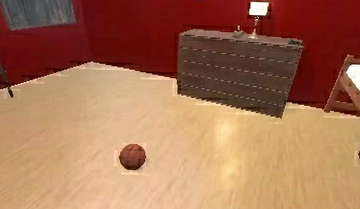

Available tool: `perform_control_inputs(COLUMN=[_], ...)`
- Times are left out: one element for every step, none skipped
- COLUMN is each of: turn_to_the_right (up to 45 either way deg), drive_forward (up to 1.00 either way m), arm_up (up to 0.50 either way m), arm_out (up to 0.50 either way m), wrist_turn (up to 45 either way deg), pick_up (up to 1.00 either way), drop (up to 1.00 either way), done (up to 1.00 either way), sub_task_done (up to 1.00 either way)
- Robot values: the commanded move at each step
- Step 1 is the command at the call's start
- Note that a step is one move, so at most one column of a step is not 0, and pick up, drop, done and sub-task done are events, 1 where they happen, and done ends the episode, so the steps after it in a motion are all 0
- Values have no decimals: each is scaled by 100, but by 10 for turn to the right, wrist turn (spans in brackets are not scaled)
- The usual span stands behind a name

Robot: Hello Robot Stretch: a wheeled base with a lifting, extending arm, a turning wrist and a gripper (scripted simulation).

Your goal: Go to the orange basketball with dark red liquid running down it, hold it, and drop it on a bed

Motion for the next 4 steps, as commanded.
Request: perform_control_inputs(turn_to_the_right=[0, 360, 0, -450], drive_forward=[65, 0, 5, 0], arm_up=[0, 0, 0, 0], arm_out=[0, 0, 0, 0], wrist_turn=[0, 0, 0, 0], pick_up=[0, 0, 0, 0], drop=[0, 0, 0, 0], done=[0, 0, 0, 0], sub_task_done=[0, 0, 0, 0])
